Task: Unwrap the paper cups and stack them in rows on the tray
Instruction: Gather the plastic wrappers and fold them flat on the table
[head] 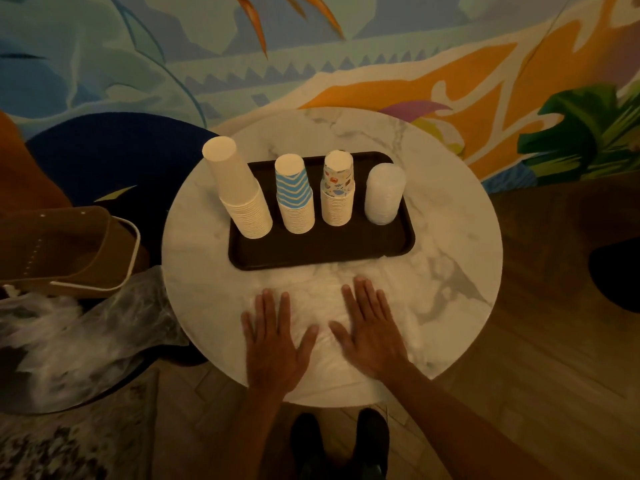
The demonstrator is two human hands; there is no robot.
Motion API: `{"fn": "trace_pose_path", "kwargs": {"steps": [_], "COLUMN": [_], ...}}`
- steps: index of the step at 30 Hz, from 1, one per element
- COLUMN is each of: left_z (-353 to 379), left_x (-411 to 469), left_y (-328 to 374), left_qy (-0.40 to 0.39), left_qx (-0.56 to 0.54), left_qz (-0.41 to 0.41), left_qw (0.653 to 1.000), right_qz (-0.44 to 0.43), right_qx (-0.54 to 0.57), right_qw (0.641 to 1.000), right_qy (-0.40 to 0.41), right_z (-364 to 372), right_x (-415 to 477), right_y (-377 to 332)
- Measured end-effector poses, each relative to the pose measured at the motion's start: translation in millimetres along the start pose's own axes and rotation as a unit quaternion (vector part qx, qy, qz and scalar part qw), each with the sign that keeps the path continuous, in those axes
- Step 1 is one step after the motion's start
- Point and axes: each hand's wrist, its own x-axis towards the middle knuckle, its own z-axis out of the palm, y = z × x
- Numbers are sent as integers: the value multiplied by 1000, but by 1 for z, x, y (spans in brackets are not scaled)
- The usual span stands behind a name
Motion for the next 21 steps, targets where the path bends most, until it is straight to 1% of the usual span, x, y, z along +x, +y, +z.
{"fn": "trace_pose_path", "kwargs": {"steps": [4,7,9,12,14,15,17,21], "left_z": [-4,-5,-9,-12,-7,-2,4,2], "left_x": [4,4,5,14,24,28,31,26], "left_y": [-21,-23,-11,17,29,32,29,1], "left_qy": [1,10,24,32,13,4,-5,-4], "left_qx": [5,8,0,-4,8,11,9,10], "left_qz": [-21,-47,-41,30,76,86,78,42], "left_qw": [1000,999,999,999,997,996,997,999], "right_qz": [54,82,64,-25,-87,-101,-92,-48], "right_qx": [-6,9,10,22,20,12,6,0], "right_qw": [998,996,997,997,994,994,996,999], "right_qy": [19,25,47,74,63,48,21,13], "right_z": [-6,-12,-15,-13,-6,-1,4,0], "right_x": [1,1,2,13,25,31,39,39], "right_y": [25,30,22,-1,-13,-16,-15,5]}}
